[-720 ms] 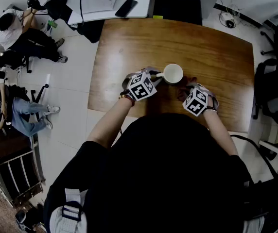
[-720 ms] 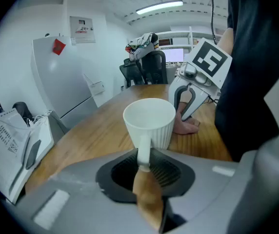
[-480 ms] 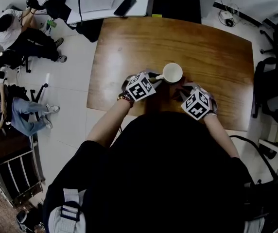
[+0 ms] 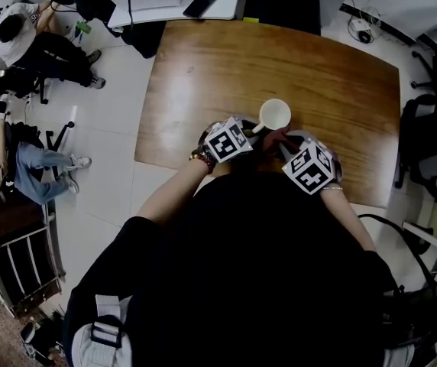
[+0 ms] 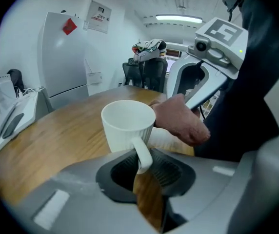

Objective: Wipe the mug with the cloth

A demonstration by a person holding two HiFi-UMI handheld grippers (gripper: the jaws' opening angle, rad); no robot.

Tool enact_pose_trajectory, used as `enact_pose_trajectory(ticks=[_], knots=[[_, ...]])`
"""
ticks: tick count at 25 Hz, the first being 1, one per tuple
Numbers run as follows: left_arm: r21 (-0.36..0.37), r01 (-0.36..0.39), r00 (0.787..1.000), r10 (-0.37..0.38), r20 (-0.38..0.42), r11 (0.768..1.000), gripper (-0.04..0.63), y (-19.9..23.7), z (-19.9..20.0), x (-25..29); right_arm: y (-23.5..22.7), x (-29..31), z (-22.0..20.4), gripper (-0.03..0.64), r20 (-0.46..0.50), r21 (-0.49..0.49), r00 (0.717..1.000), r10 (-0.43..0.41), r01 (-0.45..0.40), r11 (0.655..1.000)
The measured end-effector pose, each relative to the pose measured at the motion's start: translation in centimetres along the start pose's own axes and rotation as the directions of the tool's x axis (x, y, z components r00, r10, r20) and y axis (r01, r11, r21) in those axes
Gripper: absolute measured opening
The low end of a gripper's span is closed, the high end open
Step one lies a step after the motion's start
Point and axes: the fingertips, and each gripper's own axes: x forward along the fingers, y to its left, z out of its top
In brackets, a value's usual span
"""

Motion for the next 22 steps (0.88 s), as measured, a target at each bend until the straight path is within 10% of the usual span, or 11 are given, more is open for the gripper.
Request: enact_pose_trajectory(ticks=[22], knots=[[0.047,0.024,0.999,-0.022,-0.033,0.999,0.093,-1.8,-0.1,0.7,0.6,7.4,-4.0,0.051,-0.11,-0.025,0.992,0.06,-0.063,0.998]])
